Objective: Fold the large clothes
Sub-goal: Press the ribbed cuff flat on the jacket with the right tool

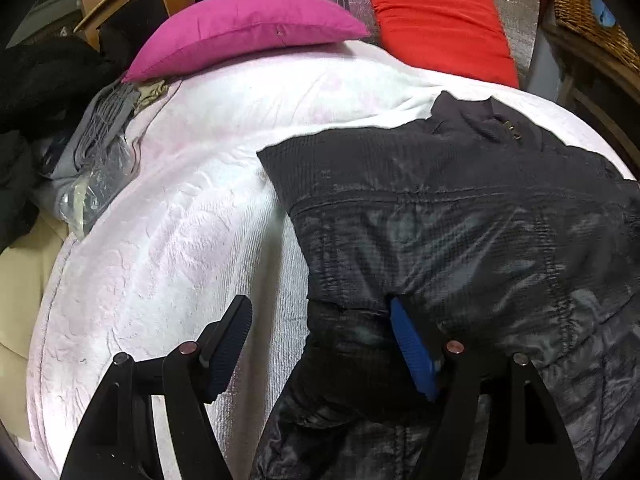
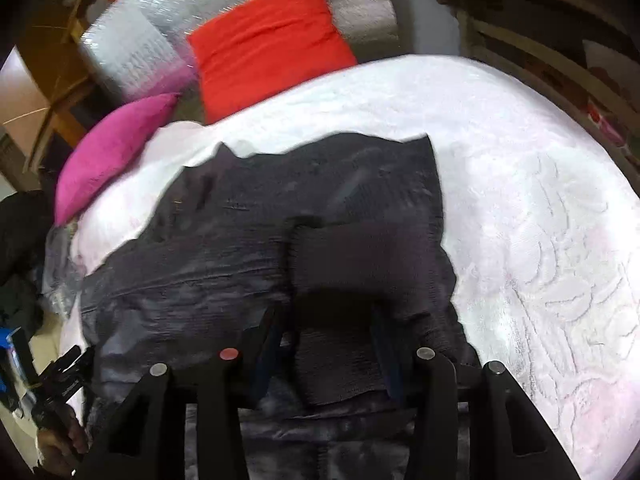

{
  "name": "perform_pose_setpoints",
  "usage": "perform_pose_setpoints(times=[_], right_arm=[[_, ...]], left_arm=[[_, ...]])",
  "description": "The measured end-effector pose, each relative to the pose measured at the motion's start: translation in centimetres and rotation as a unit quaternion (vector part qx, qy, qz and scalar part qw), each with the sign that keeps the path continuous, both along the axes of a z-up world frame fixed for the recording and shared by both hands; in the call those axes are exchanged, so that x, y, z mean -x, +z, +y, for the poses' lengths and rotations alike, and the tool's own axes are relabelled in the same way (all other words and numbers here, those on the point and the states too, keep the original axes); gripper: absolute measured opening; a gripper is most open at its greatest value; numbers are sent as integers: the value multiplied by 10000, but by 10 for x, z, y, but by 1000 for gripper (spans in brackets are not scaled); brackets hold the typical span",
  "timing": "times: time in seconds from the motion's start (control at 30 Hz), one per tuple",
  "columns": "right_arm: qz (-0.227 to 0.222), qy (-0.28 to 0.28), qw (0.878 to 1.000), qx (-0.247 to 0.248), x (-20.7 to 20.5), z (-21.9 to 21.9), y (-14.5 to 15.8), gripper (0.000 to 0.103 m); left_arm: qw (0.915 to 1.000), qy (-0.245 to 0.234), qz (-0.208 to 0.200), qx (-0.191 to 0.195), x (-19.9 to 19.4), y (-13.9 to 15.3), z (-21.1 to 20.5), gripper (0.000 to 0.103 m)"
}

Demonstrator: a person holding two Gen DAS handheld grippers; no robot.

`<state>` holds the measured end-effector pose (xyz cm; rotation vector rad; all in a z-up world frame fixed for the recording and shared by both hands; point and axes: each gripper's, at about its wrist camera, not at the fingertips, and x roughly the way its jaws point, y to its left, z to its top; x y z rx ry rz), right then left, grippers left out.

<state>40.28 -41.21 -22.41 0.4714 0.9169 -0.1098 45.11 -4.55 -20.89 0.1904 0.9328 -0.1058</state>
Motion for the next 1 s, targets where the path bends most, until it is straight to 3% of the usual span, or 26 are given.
perform_pose_setpoints(times=[0.2,0.3,0.37,0.4,0.53,0.73,0.87,1.0], right_arm=[[-393,899,9947,-321,-8,42,12,48],[-28,1494,9881,-356,-16,71,-2,48],[370,1719,9844,-68,-22,86,-18,48],[346,1747,9840,4,-22,89,-18,48],[85,1577,9871,-265,-18,77,0,48],[-365,516,9980,31,-6,37,18,50],[215,73,9993,285,-15,18,-9,51],[110,16,9999,115,-15,15,-3,50]], left_arm=[[9993,-160,-288,159,14,18,-6,72],[9993,-350,-140,-35,14,7,-17,72],[9986,-429,101,-285,13,-12,-27,72],[9985,-427,54,-338,14,-14,-32,72],[9980,-526,-96,-346,19,-4,-37,72],[9977,-515,-148,-423,24,-6,-41,72],[9976,-522,-159,-434,27,-8,-43,72],[9975,-531,-162,-438,25,-6,-43,72]])
